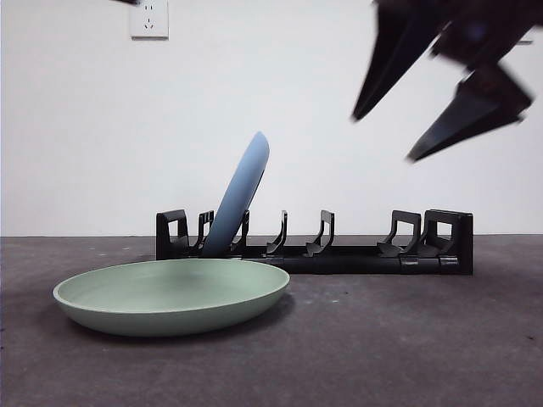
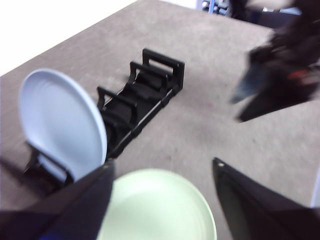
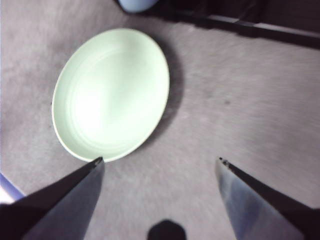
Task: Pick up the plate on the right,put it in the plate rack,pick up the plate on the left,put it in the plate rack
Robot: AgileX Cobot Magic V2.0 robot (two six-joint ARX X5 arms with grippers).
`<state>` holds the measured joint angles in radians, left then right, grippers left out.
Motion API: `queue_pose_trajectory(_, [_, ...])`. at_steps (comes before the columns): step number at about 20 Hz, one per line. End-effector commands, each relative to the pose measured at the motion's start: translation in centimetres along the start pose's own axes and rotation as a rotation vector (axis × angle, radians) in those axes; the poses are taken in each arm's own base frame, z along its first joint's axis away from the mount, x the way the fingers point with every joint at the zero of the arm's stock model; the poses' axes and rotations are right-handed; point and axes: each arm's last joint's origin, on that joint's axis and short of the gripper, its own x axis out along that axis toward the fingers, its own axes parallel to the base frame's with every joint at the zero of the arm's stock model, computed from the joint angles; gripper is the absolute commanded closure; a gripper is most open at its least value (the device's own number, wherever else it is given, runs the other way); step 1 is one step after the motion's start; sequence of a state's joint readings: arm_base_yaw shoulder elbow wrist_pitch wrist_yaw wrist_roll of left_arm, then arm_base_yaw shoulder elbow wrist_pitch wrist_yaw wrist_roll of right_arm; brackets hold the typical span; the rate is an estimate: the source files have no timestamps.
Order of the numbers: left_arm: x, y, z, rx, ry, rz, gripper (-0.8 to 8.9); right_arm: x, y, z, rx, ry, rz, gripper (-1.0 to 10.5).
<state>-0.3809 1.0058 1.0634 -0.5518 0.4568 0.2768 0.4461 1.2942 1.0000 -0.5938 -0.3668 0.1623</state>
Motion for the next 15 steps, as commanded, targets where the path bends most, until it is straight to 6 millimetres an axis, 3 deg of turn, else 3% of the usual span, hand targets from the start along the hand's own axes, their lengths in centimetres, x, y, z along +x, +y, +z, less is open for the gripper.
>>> queue_pose_trajectory(1, [-2.1, -1.0, -0.2, 0.029, -0.002, 0.016, 4.54, 3.0, -0.2, 0.1, 0.019, 0.043, 0.012, 5.7])
queue_pose_trajectory(5, [-5.0, -2.7, -0.9, 0.064, 0.018, 0.012, 4.54, 7.9, -0.7, 0.2, 0.051, 0.086, 0.039, 5.7])
queue_pose_trajectory(8, [-6.0, -3.4, -1.5, 0.052, 0.043, 0.004, 4.54, 10.4, -1.2, 0.0, 0.077, 0.100, 0.060, 5.7])
queue_pose_trajectory(15, [-6.1, -3.6, -1.8, 0.041, 0.073, -0.006, 4.54, 13.4, -1.5, -0.3, 0.115, 0.107, 0.074, 5.7])
